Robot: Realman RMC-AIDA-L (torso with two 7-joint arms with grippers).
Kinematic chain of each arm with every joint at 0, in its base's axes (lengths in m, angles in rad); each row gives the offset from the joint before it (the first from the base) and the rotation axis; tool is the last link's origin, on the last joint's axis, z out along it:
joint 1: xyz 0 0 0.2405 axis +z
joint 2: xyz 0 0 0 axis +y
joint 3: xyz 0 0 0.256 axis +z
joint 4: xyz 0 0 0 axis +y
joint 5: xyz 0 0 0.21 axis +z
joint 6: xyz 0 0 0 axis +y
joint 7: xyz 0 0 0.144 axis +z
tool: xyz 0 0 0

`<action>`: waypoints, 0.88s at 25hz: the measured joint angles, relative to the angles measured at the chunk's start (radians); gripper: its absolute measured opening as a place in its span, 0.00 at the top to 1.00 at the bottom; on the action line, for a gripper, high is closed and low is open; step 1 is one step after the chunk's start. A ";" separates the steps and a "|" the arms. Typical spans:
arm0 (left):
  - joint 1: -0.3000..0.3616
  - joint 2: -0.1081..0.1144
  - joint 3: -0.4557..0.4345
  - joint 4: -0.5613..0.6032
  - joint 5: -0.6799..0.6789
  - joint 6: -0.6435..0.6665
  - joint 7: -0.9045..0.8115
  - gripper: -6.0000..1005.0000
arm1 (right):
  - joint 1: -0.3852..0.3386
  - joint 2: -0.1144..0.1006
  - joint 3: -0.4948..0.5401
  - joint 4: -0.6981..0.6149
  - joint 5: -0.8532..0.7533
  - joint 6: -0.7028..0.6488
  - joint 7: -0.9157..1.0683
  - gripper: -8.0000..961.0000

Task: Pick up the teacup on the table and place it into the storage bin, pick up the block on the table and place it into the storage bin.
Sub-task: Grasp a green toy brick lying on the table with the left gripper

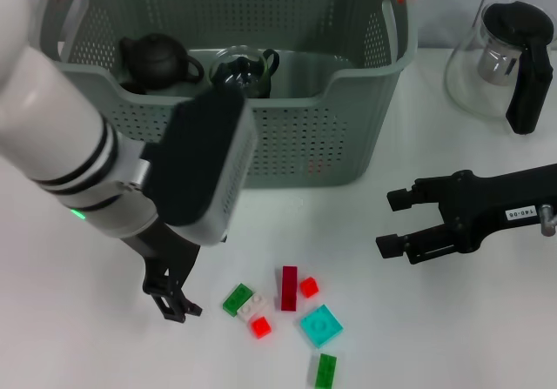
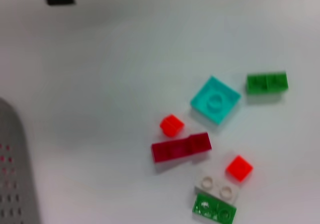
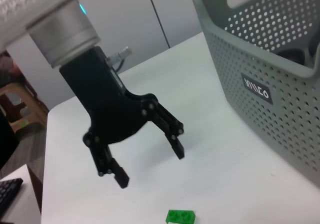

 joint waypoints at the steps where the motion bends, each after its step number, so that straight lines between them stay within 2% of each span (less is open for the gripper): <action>1: -0.012 0.001 0.014 -0.013 0.015 -0.004 0.011 0.04 | 0.000 0.002 0.001 0.000 0.000 0.001 0.004 0.02; 11: -0.117 -0.003 0.180 -0.100 0.063 -0.018 0.059 0.04 | 0.001 0.008 0.002 0.025 0.024 0.019 0.009 0.02; 22: -0.174 -0.007 0.225 -0.214 0.054 -0.061 0.079 0.05 | -0.003 0.017 0.002 0.028 0.025 0.021 0.008 0.02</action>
